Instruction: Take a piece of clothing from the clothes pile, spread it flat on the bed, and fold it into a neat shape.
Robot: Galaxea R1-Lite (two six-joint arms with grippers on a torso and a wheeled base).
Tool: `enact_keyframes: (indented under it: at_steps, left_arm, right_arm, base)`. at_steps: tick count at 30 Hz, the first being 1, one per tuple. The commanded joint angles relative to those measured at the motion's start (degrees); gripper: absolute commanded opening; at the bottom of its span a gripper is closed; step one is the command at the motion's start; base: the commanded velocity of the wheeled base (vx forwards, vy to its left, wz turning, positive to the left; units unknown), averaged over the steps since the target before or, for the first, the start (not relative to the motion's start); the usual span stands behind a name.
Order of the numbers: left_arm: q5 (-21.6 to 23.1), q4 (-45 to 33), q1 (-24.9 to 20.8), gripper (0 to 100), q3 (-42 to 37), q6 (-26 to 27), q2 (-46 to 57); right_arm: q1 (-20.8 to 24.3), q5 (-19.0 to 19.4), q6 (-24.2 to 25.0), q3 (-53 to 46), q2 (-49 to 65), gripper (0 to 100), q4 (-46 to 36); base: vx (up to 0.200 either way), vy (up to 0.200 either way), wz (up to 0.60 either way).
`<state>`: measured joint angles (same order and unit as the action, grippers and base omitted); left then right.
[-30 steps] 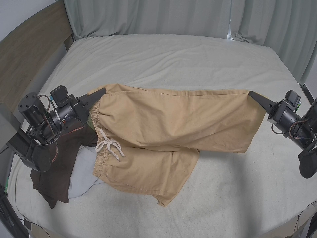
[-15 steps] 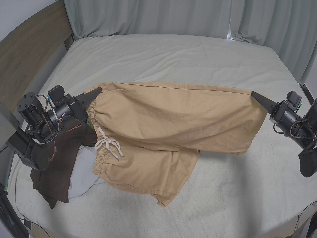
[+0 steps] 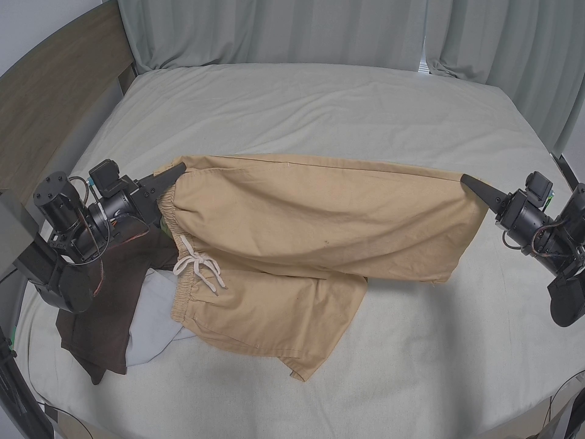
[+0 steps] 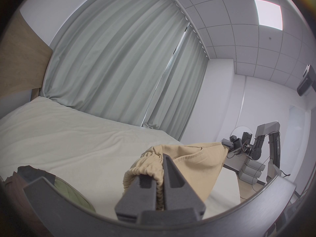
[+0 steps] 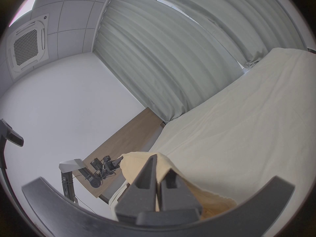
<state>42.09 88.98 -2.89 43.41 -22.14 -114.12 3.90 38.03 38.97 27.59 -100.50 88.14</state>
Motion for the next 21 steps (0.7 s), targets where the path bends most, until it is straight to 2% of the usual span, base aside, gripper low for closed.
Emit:
enact_keyframes:
  at_steps: [1,11,17,20,21]
  left_arm:
    - [0.0,0.1,0.0,0,0.0,0.0,-0.4]
    - [-0.3,0.1,-0.1,0,0.1,0.2,-1.1]
    - [-1.2,0.1,-0.3,0,1.5,0.1,-3.0]
    - [-2.5,0.1,-0.4,0,3.3,0.2,-4.5]
    - [-4.7,0.1,-0.5,0,5.5,-0.2,-5.5]
  right_arm:
    - [0.3,0.0,0.0,-0.3,-0.6,0,0.0]
    - [0.8,-0.5,-3.5,0.2,-3.1,0,0.0]
    - [2.6,-1.9,-4.0,2.6,-4.6,0,0.0]
    - [3.1,-3.1,-3.9,5.3,-6.7,0,0.0]
    - [3.4,-3.8,-3.9,8.0,-8.9,0,0.0]
  base:
    - [0.0,0.0,0.0]
    - [0.0,0.0,0.0]
    - [0.0,0.0,0.0]
    - [0.0,0.0,0.0]
    - [0.0,0.0,0.0]
